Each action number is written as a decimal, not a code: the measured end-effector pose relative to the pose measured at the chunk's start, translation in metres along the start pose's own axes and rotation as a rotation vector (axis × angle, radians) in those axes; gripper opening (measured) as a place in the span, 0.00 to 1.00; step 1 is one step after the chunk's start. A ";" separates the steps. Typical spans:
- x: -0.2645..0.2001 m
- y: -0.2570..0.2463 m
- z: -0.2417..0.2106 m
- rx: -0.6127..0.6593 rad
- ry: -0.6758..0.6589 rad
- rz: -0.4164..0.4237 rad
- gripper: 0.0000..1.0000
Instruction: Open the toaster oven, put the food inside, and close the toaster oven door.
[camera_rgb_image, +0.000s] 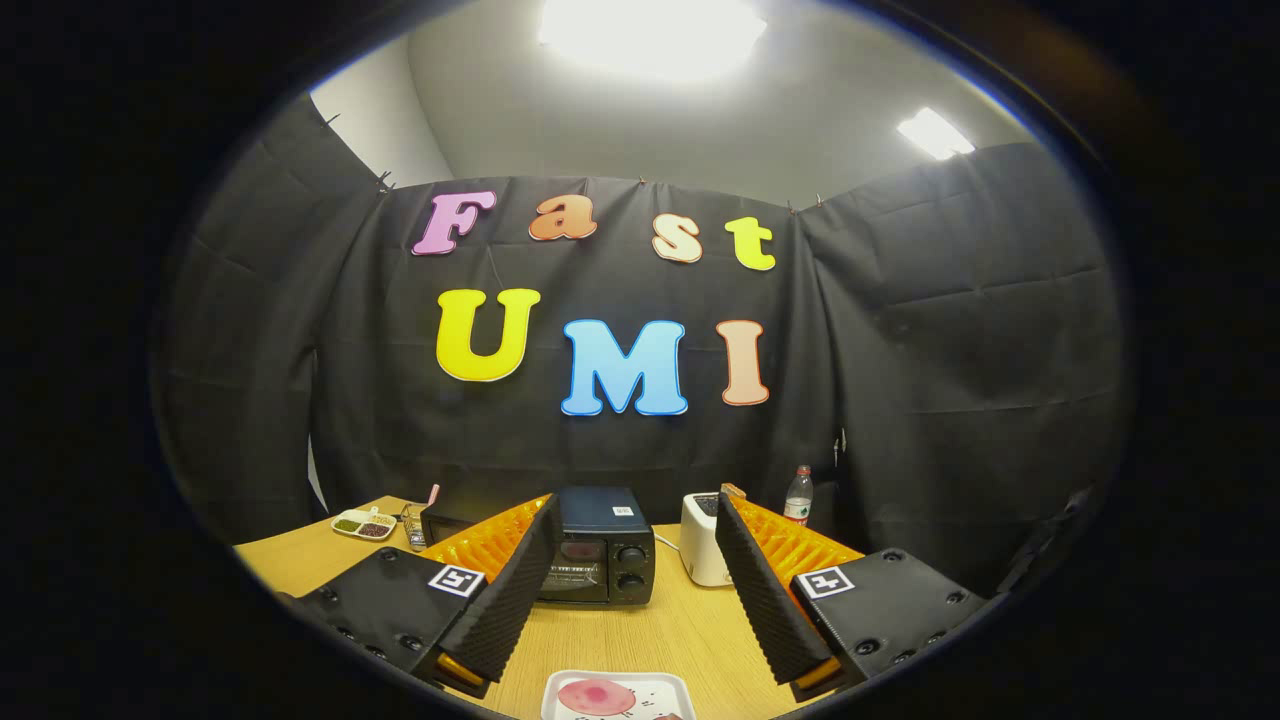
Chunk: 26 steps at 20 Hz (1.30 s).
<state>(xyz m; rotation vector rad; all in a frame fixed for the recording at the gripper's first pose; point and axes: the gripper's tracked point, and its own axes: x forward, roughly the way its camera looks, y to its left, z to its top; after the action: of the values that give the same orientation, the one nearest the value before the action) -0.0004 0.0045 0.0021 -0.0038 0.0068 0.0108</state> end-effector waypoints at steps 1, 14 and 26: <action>0.000 0.000 0.001 0.003 0.000 -0.001 0.97; 0.038 0.035 0.003 0.041 0.003 0.048 0.97; 0.130 0.102 -0.048 0.070 0.108 0.160 0.98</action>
<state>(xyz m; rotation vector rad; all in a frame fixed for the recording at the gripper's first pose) 0.1285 0.1082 -0.0473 0.0666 0.1160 0.1707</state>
